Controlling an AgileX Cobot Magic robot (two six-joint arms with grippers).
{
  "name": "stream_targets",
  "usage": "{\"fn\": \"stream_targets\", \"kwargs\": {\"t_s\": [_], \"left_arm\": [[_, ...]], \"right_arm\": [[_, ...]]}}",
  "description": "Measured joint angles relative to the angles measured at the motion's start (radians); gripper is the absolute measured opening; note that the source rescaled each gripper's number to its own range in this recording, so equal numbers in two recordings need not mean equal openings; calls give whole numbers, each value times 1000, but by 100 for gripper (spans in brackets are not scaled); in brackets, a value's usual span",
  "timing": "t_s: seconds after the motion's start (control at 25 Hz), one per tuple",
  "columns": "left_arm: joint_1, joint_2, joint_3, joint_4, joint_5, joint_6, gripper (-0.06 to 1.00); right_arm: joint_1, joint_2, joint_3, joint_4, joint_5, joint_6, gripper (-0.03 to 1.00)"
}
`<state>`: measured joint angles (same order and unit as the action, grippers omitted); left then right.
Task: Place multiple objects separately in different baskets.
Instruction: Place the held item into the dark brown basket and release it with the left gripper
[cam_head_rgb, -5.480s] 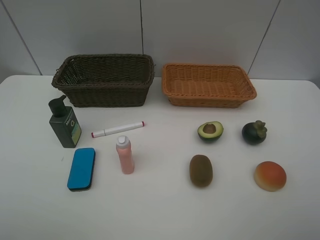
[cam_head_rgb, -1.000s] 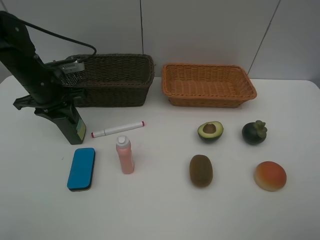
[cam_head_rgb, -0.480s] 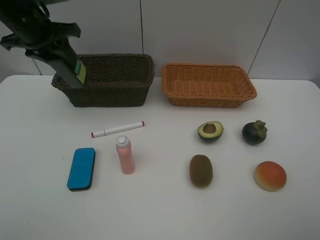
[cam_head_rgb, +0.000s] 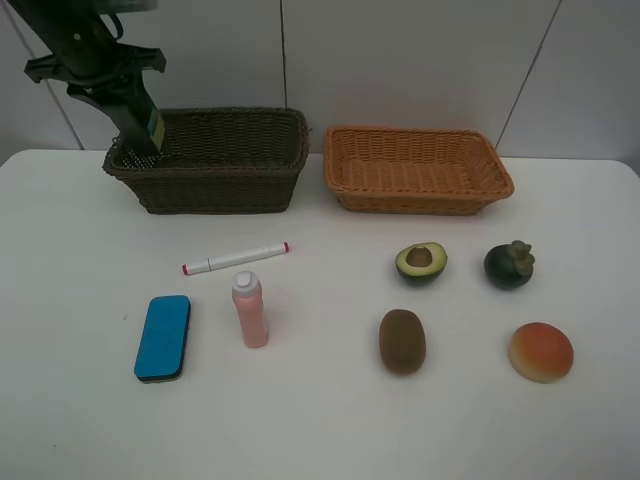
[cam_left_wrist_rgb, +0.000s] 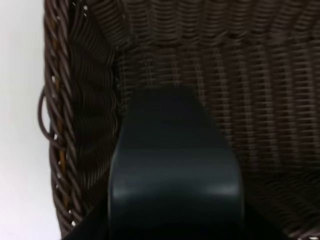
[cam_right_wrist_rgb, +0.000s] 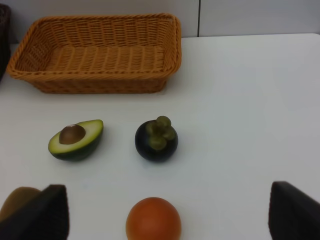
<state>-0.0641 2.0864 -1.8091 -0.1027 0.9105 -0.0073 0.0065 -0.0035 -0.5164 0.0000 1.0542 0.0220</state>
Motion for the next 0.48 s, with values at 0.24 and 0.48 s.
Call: {"fn": "stream_targets", "kwargs": {"t_s": [0.24,0.48], "left_arm": [[-2,36,-12,2,-23,18,77],[-2,38,-38,7,8,16,88]], "right_arm": [[0,0,0,0,0,0,100],[0,0,0,0,0,0,100]]}}
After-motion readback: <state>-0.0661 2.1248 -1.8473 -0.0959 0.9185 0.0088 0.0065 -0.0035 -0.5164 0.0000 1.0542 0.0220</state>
